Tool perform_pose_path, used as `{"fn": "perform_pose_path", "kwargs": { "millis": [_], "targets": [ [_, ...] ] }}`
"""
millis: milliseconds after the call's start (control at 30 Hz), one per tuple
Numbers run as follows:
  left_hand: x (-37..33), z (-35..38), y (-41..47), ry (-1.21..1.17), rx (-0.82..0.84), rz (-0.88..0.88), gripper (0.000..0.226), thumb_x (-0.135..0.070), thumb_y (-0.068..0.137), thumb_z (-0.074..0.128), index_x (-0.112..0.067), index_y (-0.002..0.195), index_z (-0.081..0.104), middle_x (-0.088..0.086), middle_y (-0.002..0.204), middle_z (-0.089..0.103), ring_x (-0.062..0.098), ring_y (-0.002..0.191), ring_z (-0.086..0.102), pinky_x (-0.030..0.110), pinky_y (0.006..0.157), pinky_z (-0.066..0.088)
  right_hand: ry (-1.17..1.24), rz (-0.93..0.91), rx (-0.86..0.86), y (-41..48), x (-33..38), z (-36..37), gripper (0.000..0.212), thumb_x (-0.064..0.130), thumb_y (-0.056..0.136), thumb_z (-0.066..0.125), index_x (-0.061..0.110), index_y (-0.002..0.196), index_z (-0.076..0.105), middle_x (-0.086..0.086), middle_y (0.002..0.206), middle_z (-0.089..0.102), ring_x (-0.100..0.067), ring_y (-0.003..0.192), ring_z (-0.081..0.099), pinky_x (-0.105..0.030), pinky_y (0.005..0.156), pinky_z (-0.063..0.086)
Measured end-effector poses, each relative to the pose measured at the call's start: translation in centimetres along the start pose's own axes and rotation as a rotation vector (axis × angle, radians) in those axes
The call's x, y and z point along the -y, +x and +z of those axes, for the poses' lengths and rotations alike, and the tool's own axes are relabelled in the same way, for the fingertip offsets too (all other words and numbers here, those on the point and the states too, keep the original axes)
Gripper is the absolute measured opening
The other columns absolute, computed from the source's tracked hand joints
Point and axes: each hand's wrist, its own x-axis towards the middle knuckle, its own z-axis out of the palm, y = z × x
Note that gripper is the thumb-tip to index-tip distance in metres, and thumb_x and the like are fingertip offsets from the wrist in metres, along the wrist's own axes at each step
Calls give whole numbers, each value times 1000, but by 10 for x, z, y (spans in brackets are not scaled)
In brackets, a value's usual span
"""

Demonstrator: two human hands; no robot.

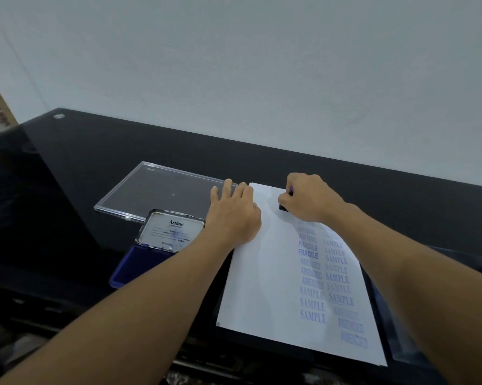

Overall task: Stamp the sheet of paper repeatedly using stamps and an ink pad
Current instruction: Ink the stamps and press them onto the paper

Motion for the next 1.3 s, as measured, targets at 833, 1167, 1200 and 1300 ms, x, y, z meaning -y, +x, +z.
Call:
{"fn": "perform_pose_path", "kwargs": {
  "millis": [833, 1167, 1200, 1300],
  "targets": [
    [-3, 0, -3, 86, 19, -6, 47, -27, 101, 24, -8, 143, 31, 4, 157, 28, 33, 147, 13, 56, 116, 15, 57, 35, -91, 1, 8, 21, 30, 18, 96, 51, 22, 73, 32, 0, 69, 47, -15, 58, 43, -27, 51, 31],
    [-3, -1, -3, 76, 40, -13, 49, -27, 102, 23, -8, 147, 26, 5, 161, 23, 32, 150, 8, 56, 118, 11, 74, 33, -136, -1, 7, 29, 23, 12, 90, 48, 18, 73, 34, -3, 66, 48, -17, 57, 40, -31, 49, 33],
    [-4, -1, -3, 75, 43, -15, 50, -27, 102, 23, -8, 147, 26, 5, 161, 23, 32, 150, 7, 56, 118, 11, 77, 34, -140, -1, 7, 30, 22, 12, 90, 47, 18, 73, 35, -4, 67, 48, -17, 57, 40, -31, 50, 34],
    [-4, -2, -3, 75, 47, -16, 50, -26, 101, 23, -8, 148, 25, 5, 161, 22, 32, 150, 6, 56, 119, 10, 73, 41, -131, 1, 7, 28, 21, 14, 91, 49, 18, 74, 36, -3, 69, 50, -17, 60, 43, -31, 51, 36]
  ]
}}
